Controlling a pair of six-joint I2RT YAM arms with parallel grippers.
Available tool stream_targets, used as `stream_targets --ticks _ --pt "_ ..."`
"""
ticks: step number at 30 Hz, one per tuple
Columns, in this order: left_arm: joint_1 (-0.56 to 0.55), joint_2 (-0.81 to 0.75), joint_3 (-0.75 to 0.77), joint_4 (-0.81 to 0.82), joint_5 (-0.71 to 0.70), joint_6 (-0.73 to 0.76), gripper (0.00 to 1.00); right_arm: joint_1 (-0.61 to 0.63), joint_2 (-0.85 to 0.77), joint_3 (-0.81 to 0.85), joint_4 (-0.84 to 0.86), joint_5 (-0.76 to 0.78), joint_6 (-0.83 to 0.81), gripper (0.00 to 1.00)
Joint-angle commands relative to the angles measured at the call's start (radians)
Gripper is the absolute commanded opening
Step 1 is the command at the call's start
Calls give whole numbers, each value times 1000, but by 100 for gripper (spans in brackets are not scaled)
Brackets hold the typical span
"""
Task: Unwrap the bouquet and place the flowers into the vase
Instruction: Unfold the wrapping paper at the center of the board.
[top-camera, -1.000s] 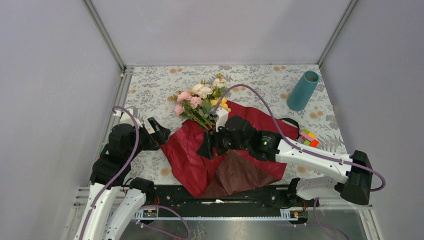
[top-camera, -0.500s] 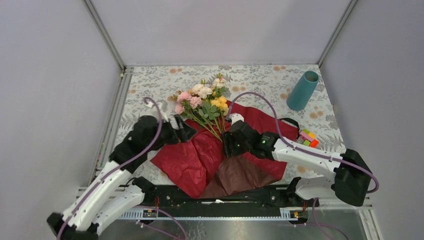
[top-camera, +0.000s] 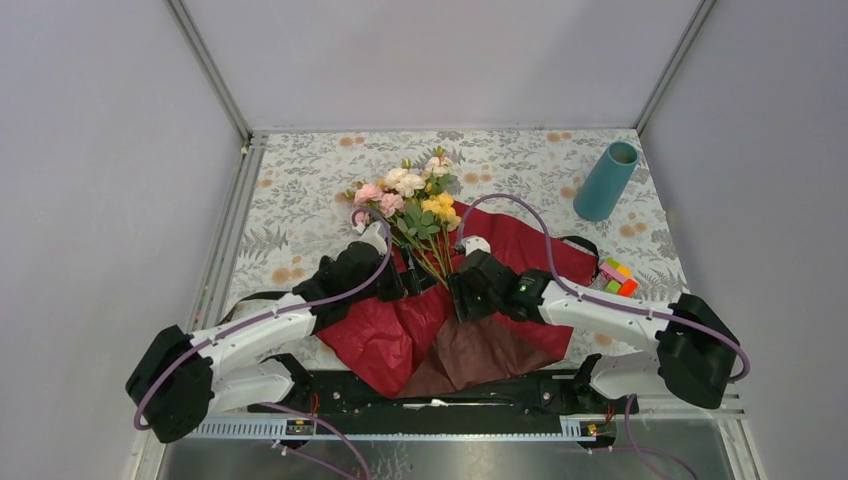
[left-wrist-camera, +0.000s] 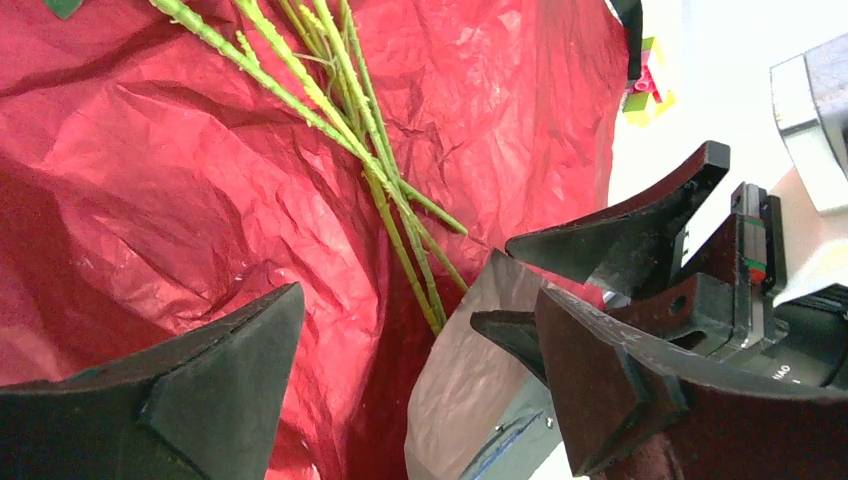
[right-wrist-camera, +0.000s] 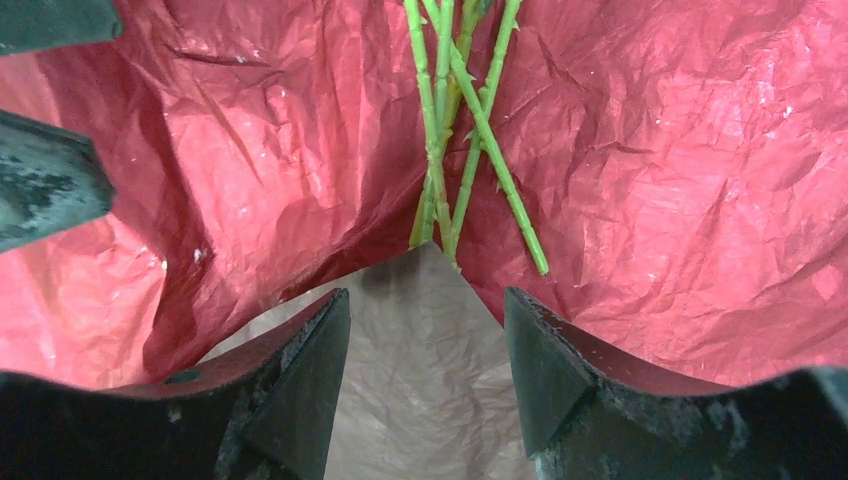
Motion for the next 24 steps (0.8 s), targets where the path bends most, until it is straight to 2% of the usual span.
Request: stream_targets --ticks 1,8,14,20,24 --pt "-6 50 -60 183 -37 -55 91 -4 54 -12 42 64 21 64" --pt "0 37 -213 195 -159 -101 93 -4 116 -38 86 115 47 55" --pt "5 -66 -344 167 -226 -161 95 -4 160 -55 88 151 68 50" --pt "26 -237 -384 1 -313 -168 97 -4 181 -74 81 191 98 49" --pt "69 -361 -404 -124 -316 -157 98 -4 174 -73 77 186 103 50"
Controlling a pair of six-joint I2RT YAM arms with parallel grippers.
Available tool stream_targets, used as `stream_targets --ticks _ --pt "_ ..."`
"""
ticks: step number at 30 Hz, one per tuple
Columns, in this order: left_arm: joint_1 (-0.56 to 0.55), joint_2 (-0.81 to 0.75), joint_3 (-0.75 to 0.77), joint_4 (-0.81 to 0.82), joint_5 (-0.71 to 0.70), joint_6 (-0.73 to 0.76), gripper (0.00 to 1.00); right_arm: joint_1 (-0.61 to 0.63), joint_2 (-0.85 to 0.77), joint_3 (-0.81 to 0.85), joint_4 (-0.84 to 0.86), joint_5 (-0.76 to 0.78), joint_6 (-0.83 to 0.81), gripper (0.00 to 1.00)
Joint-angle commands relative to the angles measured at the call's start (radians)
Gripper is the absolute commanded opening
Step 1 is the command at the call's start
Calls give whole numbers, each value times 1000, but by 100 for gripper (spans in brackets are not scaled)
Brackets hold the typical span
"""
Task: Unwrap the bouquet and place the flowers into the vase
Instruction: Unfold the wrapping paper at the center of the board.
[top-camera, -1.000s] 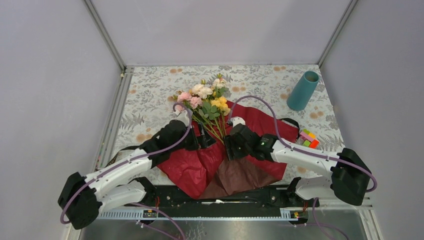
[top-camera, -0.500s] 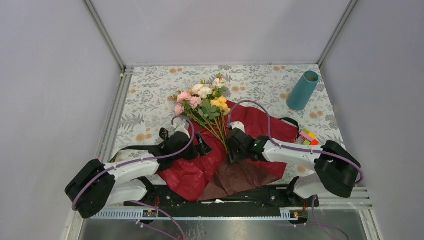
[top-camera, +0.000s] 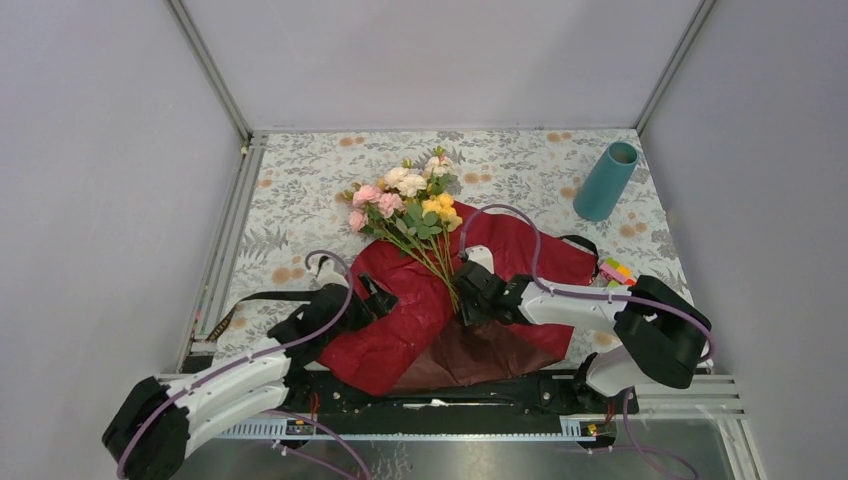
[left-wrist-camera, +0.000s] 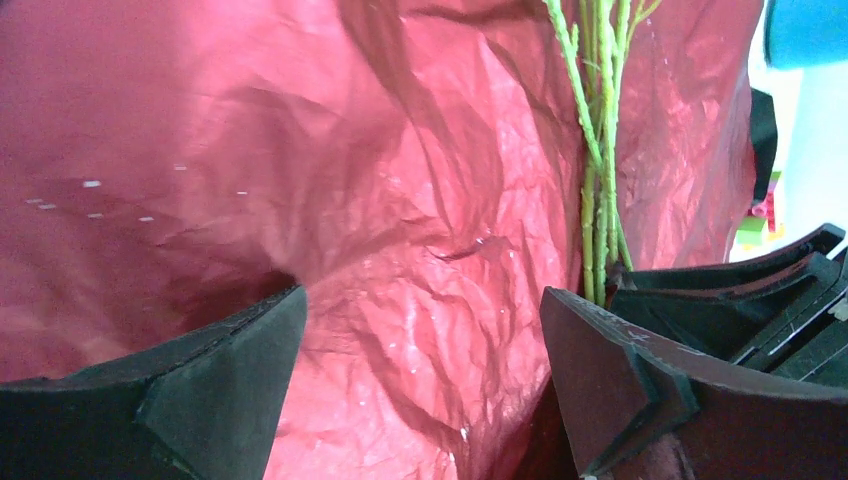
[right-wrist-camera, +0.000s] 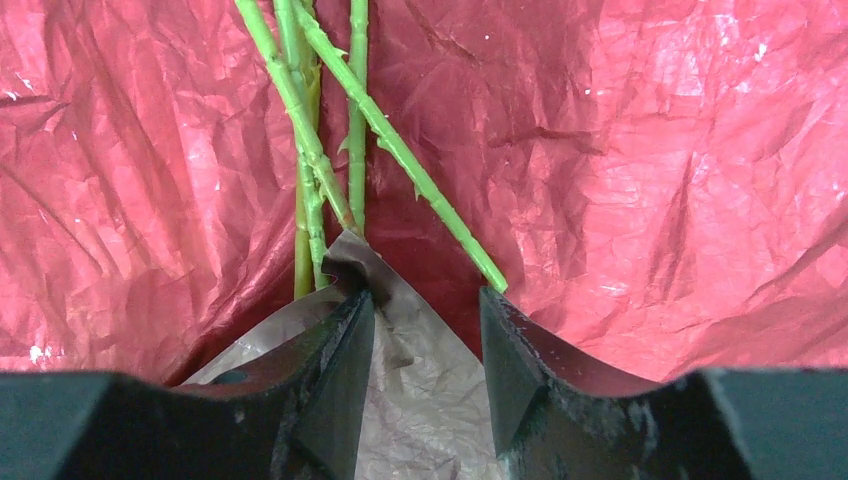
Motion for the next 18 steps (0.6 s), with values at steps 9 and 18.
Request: stream_targets --ticks 9,18 --pt "128 -148 143 -327 53 154 99 -4 -110 59 -66 -27 -44 67" --pt "128 105 317 -162 227 240 99 -52 -148 97 -100 -168 -101 80"
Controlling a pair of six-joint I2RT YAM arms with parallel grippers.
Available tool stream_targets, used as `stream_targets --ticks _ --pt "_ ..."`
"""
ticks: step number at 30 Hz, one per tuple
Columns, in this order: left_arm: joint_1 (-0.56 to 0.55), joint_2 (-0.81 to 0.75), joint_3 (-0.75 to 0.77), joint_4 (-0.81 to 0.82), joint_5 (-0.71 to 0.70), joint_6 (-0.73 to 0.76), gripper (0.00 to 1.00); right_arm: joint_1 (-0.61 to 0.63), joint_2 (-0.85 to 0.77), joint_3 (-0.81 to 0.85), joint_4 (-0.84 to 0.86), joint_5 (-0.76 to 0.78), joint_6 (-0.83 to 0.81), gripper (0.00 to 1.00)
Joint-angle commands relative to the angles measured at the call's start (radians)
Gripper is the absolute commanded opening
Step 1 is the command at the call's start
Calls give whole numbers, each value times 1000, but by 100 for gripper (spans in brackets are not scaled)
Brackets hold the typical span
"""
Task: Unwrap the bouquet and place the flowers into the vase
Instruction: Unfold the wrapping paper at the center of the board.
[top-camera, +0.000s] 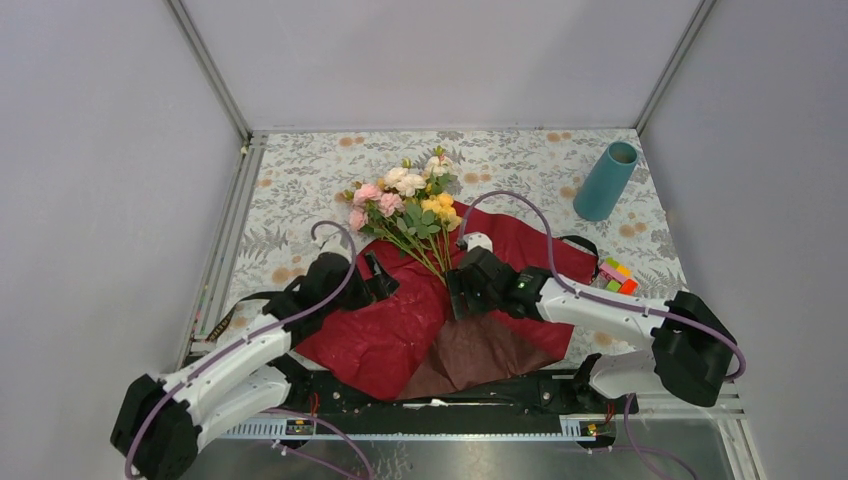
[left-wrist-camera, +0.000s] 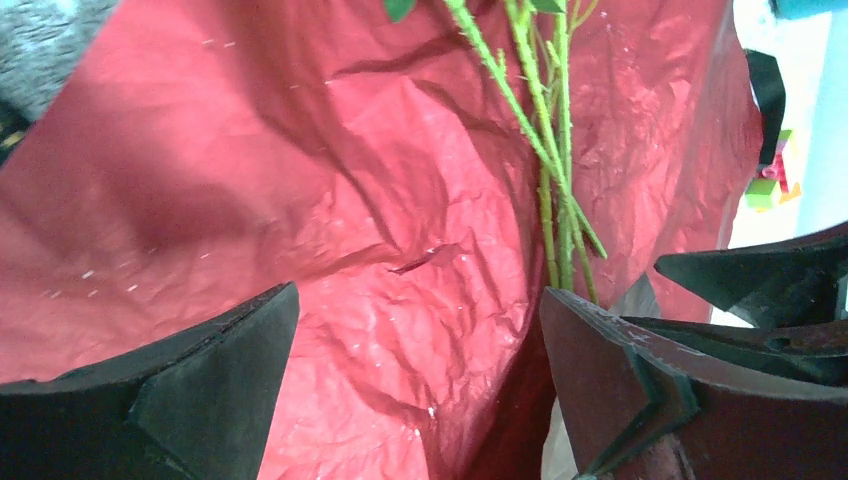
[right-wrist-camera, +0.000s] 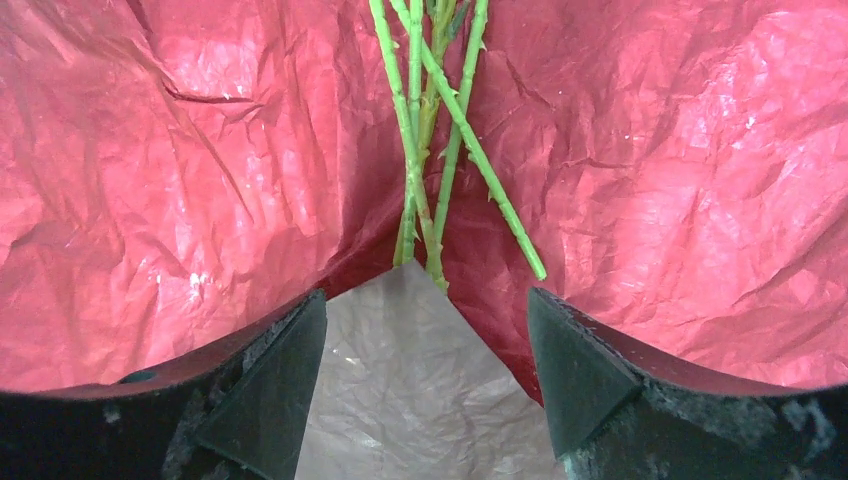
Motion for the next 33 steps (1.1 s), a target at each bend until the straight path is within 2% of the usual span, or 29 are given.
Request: stream_targets --ticks 1,9,13,16,18,22,26,33 --pt "4 125 96 126 114 64 99 -57 -10 26 -26 -103 -48 80" --pt "-4 321 144 266 108 95 95 -93 96 90 -6 -74 -65 78" --pt "-13 332 183 180 9 159 93 -106 158 155 -42 2 -75 78" --pt "-1 297 201 105 -77 209 96 -146 164 183 -70 -13 -92 78" --pt "36 282 211 71 -69 238 98 -180 149 184 -83 -15 -102 80" --pt "154 312 235 23 -14 286 99 -303 111 167 -103 -43 -105 82" --pt "232 357 234 57 15 312 98 -432 67 145 -124 -49 -110 84" --pt "271 444 284 79 -5 369 92 -684 49 134 -81 -173 -178 85"
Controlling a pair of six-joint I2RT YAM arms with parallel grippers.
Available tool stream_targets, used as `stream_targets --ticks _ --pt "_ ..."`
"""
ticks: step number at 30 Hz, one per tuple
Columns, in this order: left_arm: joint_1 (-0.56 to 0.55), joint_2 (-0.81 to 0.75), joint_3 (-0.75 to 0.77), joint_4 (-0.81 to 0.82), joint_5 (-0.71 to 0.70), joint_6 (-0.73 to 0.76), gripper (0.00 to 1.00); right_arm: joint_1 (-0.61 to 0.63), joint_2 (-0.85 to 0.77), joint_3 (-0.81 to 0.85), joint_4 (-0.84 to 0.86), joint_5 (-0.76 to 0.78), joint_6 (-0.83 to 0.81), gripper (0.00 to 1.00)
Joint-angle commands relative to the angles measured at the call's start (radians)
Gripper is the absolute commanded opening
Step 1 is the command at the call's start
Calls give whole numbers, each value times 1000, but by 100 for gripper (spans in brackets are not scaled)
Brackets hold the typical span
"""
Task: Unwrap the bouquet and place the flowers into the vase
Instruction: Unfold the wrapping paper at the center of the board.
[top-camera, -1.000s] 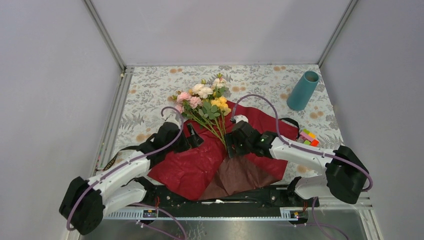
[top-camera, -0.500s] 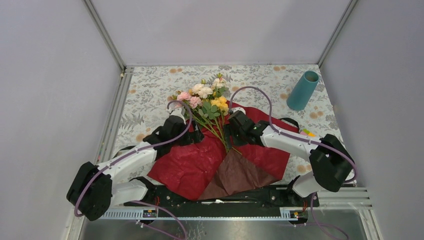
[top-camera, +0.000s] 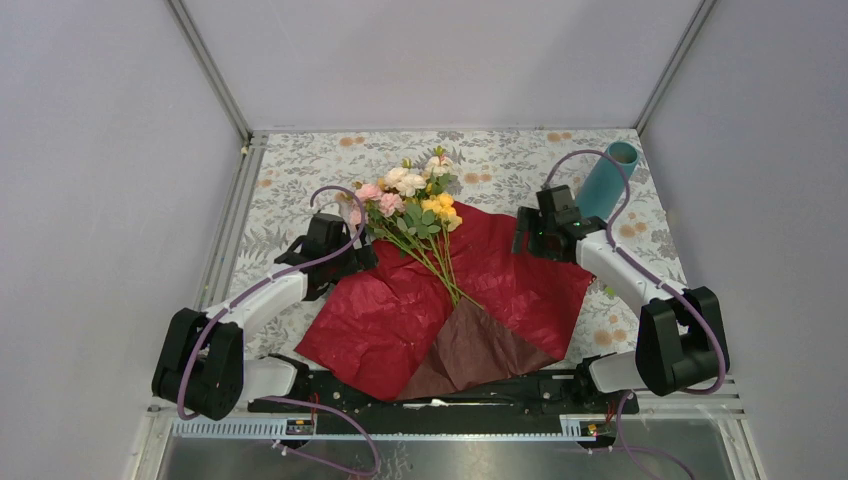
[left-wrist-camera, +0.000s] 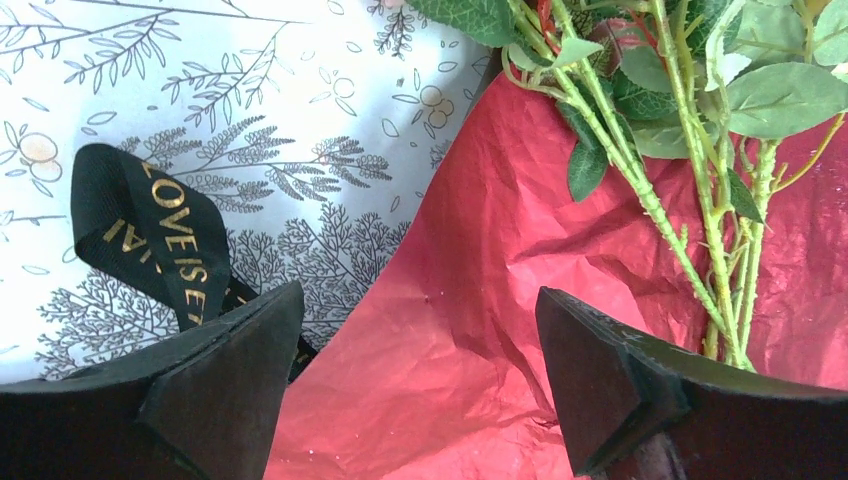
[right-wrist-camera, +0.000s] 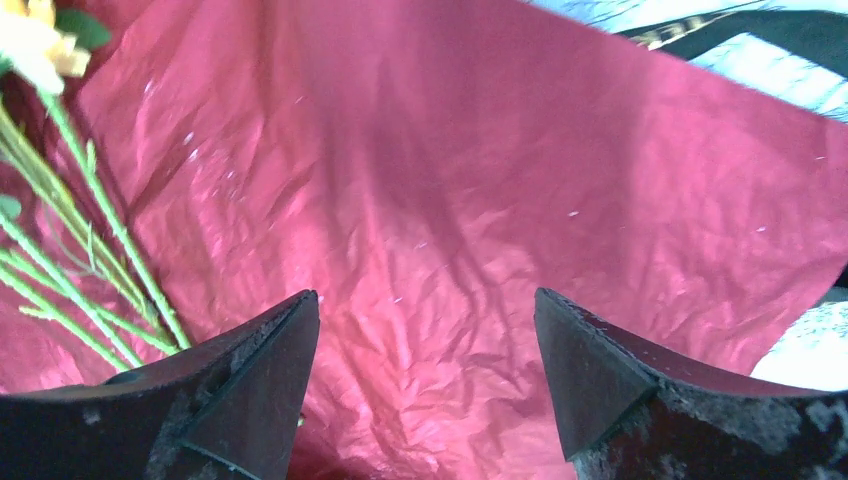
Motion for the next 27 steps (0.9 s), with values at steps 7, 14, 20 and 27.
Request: stream_targets --ticks 7,14,20,27 --pt "42 99 100 53 12 64 92 -133 171 237 4 -204 -260 85" --pt "52 133 95 107 98 38 66 -167 415 521 -119 -282 -376 78" --pt "54 160 78 145 141 13 52 -184 573 680 -211 -433 -452 68" --pt "54 166 68 156 153 2 40 -184 674 766 -284 -577 -492 65"
